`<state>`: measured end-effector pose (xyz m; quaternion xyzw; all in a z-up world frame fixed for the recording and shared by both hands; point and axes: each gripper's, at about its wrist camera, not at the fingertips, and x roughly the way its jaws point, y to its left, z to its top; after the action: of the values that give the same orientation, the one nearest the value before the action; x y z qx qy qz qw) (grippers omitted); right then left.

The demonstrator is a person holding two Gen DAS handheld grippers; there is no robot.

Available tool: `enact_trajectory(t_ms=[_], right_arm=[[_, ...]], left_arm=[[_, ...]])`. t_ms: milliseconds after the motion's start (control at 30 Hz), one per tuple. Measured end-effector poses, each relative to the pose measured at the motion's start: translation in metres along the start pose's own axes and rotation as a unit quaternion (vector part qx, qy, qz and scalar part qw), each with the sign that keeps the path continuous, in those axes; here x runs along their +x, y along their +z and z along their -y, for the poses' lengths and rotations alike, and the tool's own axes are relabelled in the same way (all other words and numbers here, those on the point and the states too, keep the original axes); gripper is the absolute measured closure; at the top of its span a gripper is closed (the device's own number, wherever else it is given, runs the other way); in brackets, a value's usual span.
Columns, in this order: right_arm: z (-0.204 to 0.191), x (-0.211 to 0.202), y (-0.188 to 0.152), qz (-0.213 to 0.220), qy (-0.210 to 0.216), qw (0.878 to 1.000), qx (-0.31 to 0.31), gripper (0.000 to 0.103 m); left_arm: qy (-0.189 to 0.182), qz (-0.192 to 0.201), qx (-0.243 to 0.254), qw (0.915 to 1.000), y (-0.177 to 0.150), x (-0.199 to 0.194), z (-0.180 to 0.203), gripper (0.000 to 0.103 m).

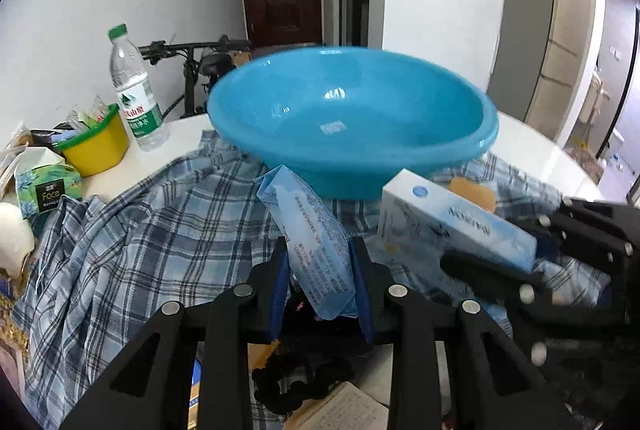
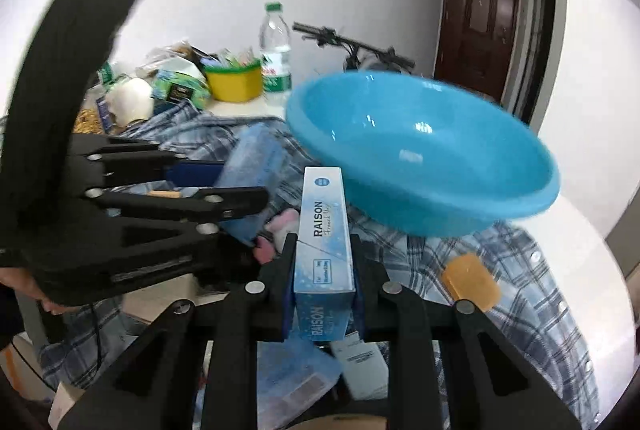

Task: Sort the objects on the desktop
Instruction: 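Lift the plastic bag with the left gripper while the right gripper lifts the RAISON pack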

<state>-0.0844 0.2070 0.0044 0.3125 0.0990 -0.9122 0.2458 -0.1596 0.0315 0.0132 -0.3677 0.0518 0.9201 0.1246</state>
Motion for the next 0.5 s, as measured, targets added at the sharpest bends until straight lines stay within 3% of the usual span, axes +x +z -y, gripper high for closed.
enact_trajectory(t_ms=[67,167,267,400,500], right_arm=[[-0.009,-0.014,0.001,0.020,0.004,1.000,-0.015,0.082],[-0.017,-0.032,0.004,0.049,0.021,0.998,-0.021,0.082],[-0.015,-0.047,0.006,0.079,0.006,0.997,-0.011,0.082],[-0.007,-0.063,0.009,0.135,-0.068,0.988,0.017,0.082],[-0.004,-0.074,0.008,0.182,-0.153,0.971,0.029,0.082]], left_arm=[[-0.003,0.017,-0.007,0.9998,0.002,-0.012,-0.001,0.072],[0.029,0.069,-0.006,0.9972,0.003,-0.035,0.000,0.072],[0.057,0.117,0.000,0.9915,0.003,-0.059,0.003,0.072],[0.066,0.149,-0.005,0.9866,0.003,-0.076,0.004,0.072],[0.106,0.193,0.006,0.9755,0.000,-0.087,0.010,0.072]])
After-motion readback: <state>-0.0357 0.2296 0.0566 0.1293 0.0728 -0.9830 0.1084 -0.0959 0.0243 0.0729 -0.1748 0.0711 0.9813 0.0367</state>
